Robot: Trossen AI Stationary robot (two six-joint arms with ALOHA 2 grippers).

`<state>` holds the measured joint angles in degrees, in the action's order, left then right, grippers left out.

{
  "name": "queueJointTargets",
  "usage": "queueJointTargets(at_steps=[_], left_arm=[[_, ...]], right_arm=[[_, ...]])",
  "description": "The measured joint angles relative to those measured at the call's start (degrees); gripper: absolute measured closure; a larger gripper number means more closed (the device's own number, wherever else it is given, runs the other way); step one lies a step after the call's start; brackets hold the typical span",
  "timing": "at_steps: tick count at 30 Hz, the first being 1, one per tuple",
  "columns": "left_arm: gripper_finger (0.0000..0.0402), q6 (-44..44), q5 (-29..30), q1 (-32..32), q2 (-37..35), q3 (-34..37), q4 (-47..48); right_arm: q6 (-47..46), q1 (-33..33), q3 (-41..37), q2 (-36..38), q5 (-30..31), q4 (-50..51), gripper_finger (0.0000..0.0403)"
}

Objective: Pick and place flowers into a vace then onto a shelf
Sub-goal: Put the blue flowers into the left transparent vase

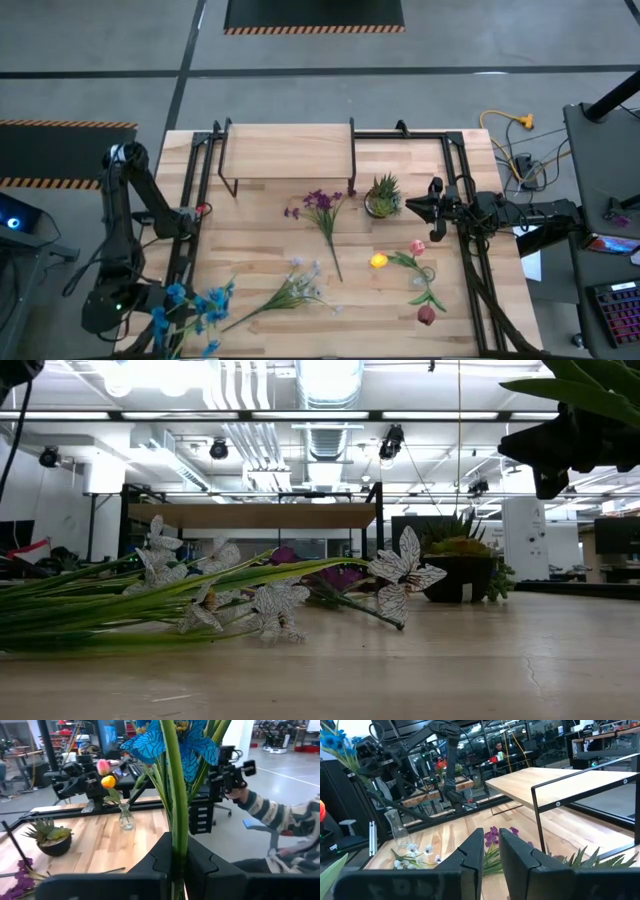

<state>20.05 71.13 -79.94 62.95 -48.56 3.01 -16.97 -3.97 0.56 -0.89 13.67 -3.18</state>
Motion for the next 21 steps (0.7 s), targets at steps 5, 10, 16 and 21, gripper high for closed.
queueJointTargets(at_steps=[5, 10, 16, 21], left_arm=[[0.0393, 0.7, 0.0, -2.1, 1.9, 0.5, 0.1], [0.0393, 4.5, 1.6, -2.9, 2.8, 3.0, 0.2], [0.0393, 7.1, 2.9, -2.9, 2.8, 6.7, 0.2], [0.0393, 10.2, 3.1, -3.0, 2.6, 9.7, 0.2]], right_arm=[[0.0, 0.0, 0.0, 0.0, 0.0, 0.0, 0.0351], [0.0, 0.0, 0.0, 0.0, 0.0, 0.0, 0.0351], [-0.1, 0.0, 0.0, 0.0, -0.1, 0.0, 0.0351], [-1.1, 0.0, 0.0, -0.1, -0.1, 0.0, 0.0351]])
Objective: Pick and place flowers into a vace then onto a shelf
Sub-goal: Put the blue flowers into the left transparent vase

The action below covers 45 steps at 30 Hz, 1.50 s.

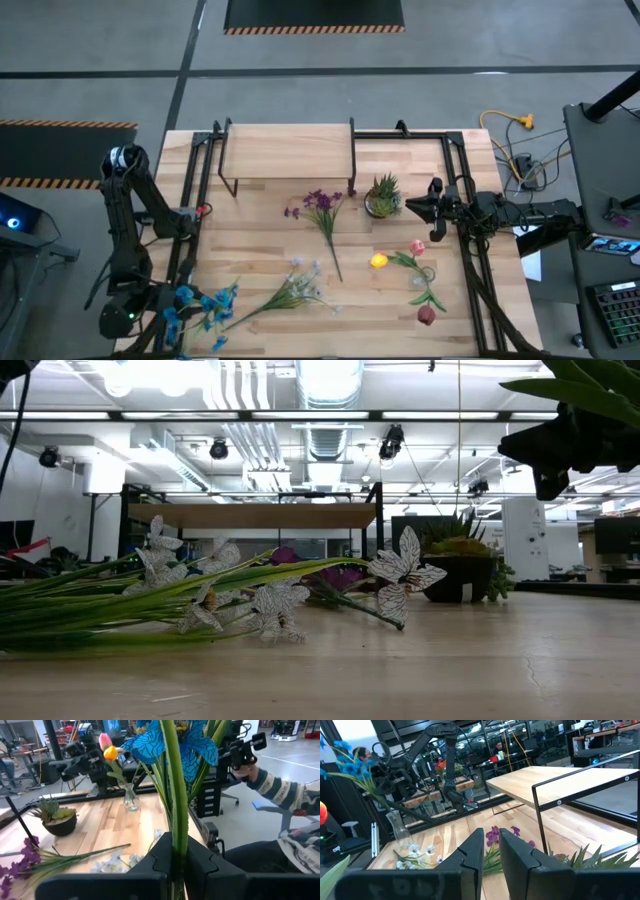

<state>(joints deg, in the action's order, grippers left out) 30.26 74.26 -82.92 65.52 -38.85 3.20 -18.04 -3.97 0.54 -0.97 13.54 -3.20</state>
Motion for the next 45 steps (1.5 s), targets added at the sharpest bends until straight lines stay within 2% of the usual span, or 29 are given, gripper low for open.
queueJointTargets(at_steps=[10, 17, 21, 28, 32, 39, 45], left_arm=[[0.0393, 3.1, -2.8, -0.1, 0.0, 4.5, 0.0], [0.0390, 3.5, -4.1, -0.1, -0.1, 4.9, 0.0], [0.0360, 3.5, -5.4, -0.1, -0.9, 3.9, -0.1], [0.0272, 3.5, -5.4, -0.1, -4.4, 4.0, 1.4], [0.0241, 3.6, -8.7, 0.0, -6.3, 4.0, 2.3], [0.0226, 4.5, -20.1, 0.0, -10.3, 4.1, 3.7], [0.0226, 13.7, -21.6, 0.0, -16.2, 4.1, 13.3]], right_arm=[[0.0, 0.0, 0.0, 0.0, 0.0, 0.0, 0.0351], [0.0, 0.0, 0.0, -0.8, 0.0, 0.0, 0.0351], [0.0, 0.0, 0.0, -1.7, 0.0, 0.0, 0.0351], [0.0, 0.0, 0.0, -2.7, 0.1, 0.0, 0.0351], [-0.2, 0.0, 0.0, -3.0, 0.1, 0.0, 0.0351], [-0.4, 0.0, 0.0, -3.6, 0.1, 0.0, 0.0351], [-0.4, 0.0, 0.0, -3.6, 0.1, 0.0, 0.0351]])
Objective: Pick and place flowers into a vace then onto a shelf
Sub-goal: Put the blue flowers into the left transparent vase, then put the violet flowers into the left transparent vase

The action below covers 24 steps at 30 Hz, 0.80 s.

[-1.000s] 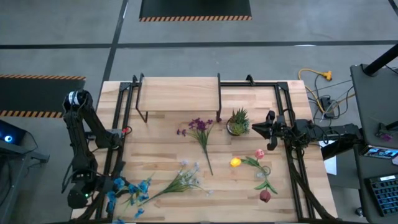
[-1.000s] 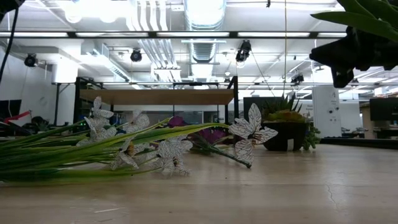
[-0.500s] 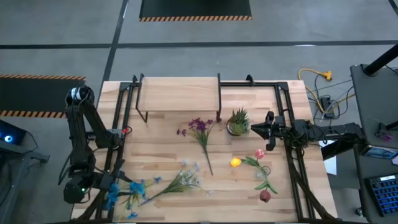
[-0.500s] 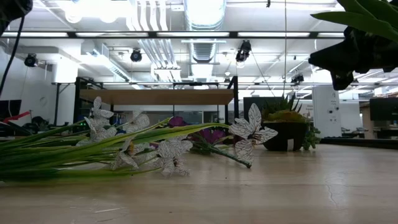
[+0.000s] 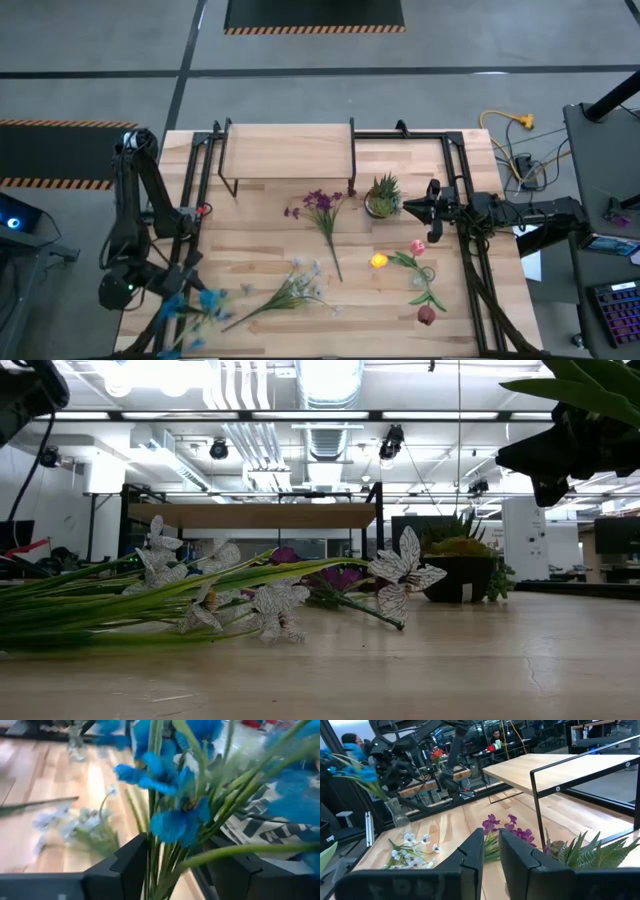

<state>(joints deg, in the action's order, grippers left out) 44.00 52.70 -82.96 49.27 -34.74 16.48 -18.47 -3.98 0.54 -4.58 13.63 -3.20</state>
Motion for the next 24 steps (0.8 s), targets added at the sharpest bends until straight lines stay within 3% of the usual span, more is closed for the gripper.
queueJointTargets(at_steps=[6, 14, 20, 24], left_arm=[[0.0226, 12.2, -5.2, 0.0, -6.2, 0.0, 11.1], [0.0226, 26.5, -11.7, 0.0, -12.0, 0.0, 16.4], [0.0226, 40.9, -20.9, 0.1, -13.6, 0.0, 21.7], [0.0226, 45.5, -23.7, 0.1, -14.5, 0.0, 22.8]], right_arm=[[0.0, 0.0, 0.0, 0.0, 0.0, 0.0, 0.0351], [0.0, 0.0, 0.0, 0.0, 0.0, 0.0, 0.0351], [0.0, 0.0, 0.0, 0.0, 0.0, 0.0, 0.0351], [0.0, 0.0, 0.0, 0.0, 0.0, 0.0, 0.0351]])
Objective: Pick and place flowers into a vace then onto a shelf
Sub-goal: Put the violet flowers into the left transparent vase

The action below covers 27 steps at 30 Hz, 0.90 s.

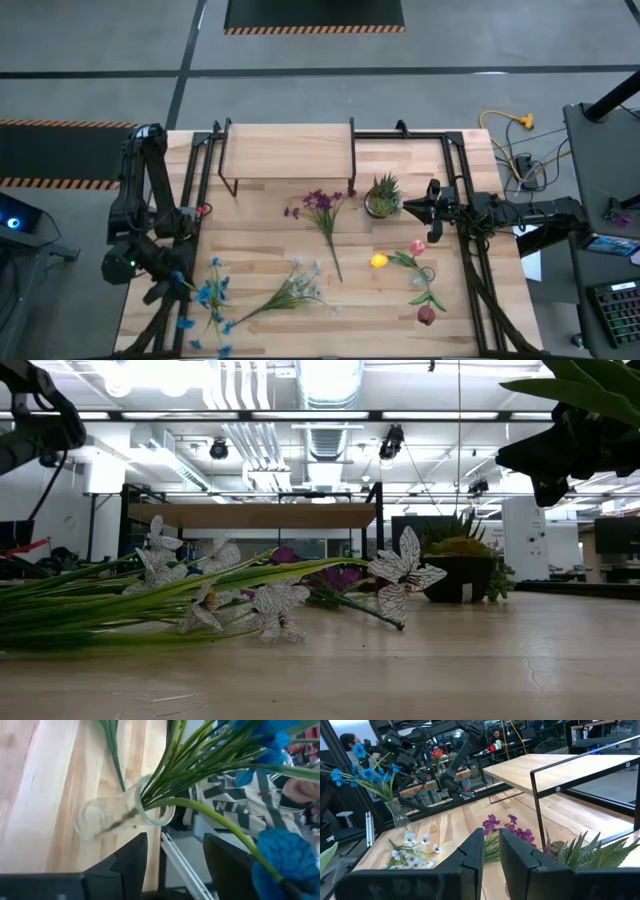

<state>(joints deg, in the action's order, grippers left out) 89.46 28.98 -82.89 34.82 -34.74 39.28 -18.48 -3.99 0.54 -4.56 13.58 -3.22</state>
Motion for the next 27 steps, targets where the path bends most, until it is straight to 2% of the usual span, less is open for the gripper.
queueJointTargets(at_steps=[9, 14, 17, 20, 27], left_arm=[[0.0226, 11.9, -3.5, 0.0, -1.9, -0.1, 4.5], [0.0226, 19.0, -5.0, 0.0, -2.1, -4.3, 8.2], [0.0226, 20.6, -4.9, 0.0, -1.7, -9.9, 13.8], [0.0226, 21.9, -3.4, 0.0, 0.5, -17.4, 24.0], [0.0226, 14.7, 4.9, 0.0, 9.2, -37.2, 43.9]], right_arm=[[0.0, 0.0, 0.0, 0.0, 0.0, 0.0, 0.0351], [0.0, 0.0, 0.0, 0.0, 0.0, 0.0, 0.0351], [0.4, 0.0, 0.0, 0.0, 0.0, 0.0, 0.0351], [0.6, 0.0, 0.0, 0.0, 0.0, 0.0, 0.0351], [1.0, 0.0, 0.0, 0.0, 0.0, 0.1, 0.0351]])
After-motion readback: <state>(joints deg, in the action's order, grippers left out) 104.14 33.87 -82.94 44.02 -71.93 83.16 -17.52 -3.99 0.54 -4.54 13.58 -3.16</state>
